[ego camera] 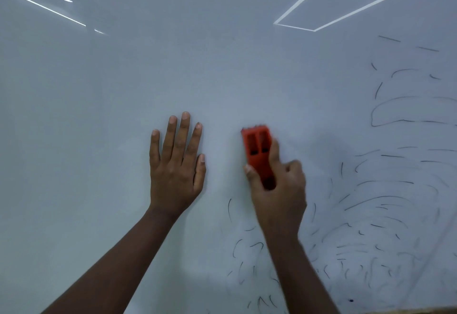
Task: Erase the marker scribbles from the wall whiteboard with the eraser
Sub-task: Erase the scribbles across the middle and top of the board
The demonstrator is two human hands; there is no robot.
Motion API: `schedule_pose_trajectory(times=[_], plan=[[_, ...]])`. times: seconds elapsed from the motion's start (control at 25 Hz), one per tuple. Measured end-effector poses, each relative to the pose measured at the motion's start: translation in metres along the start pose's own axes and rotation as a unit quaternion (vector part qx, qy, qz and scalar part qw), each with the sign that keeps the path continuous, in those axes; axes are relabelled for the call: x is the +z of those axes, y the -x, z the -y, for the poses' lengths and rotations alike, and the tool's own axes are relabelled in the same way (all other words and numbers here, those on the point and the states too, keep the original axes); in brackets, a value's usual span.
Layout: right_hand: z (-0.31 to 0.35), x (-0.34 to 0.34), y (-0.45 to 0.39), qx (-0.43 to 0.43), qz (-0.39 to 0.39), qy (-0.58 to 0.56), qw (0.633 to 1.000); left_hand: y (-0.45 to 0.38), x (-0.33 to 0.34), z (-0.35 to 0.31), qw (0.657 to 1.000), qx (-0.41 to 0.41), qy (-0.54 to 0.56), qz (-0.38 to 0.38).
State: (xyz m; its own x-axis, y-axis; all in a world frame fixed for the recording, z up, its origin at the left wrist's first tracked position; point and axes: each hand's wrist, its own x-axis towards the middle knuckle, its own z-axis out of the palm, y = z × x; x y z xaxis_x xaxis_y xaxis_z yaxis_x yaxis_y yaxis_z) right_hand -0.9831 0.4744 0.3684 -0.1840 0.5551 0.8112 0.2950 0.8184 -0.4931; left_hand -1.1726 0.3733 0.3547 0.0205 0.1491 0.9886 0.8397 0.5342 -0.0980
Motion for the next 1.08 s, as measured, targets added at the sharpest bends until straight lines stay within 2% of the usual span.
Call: schedule_pose_trajectory(times=[0.16, 0.36, 0.52, 0.56, 0.64, 0.76, 0.84, 0.96, 1.08], plan=[[0.009, -0.006, -0.038, 0.007, -0.045, -0.026, 0.999, 0.004, 0.001, 0.001, 1.000, 0.001, 0.001, -0.003], [-0.016, 0.018, 0.057, -0.061, 0.040, 0.043, 0.996, 0.009, 0.003, 0.001, 1.000, 0.002, -0.001, 0.001], [-0.033, 0.025, 0.064, -0.104, 0.039, 0.064, 0.992, 0.014, 0.003, 0.001, 1.000, 0.002, -0.005, 0.004], [-0.037, 0.021, 0.053, -0.083, 0.019, 0.055, 0.995, 0.016, 0.002, 0.000, 1.000, 0.002, -0.002, 0.003], [-0.054, 0.006, 0.024, 0.030, -0.048, -0.023, 0.998, 0.018, 0.002, -0.001, 1.000, 0.004, 0.000, 0.001], [-0.087, -0.020, -0.010, 0.211, -0.121, -0.203, 0.949, 0.023, 0.002, -0.001, 1.000, 0.000, 0.008, 0.002], [-0.098, -0.026, -0.011, 0.250, -0.140, -0.218, 0.933, 0.027, 0.003, 0.000, 1.000, -0.001, 0.005, 0.004], [-0.078, -0.015, 0.006, 0.212, -0.134, -0.201, 0.947, 0.030, 0.004, -0.002, 1.000, -0.004, 0.003, 0.005], [-0.051, 0.014, 0.035, 0.085, -0.073, -0.128, 0.985, 0.031, 0.004, -0.002, 1.000, -0.002, -0.004, 0.007]])
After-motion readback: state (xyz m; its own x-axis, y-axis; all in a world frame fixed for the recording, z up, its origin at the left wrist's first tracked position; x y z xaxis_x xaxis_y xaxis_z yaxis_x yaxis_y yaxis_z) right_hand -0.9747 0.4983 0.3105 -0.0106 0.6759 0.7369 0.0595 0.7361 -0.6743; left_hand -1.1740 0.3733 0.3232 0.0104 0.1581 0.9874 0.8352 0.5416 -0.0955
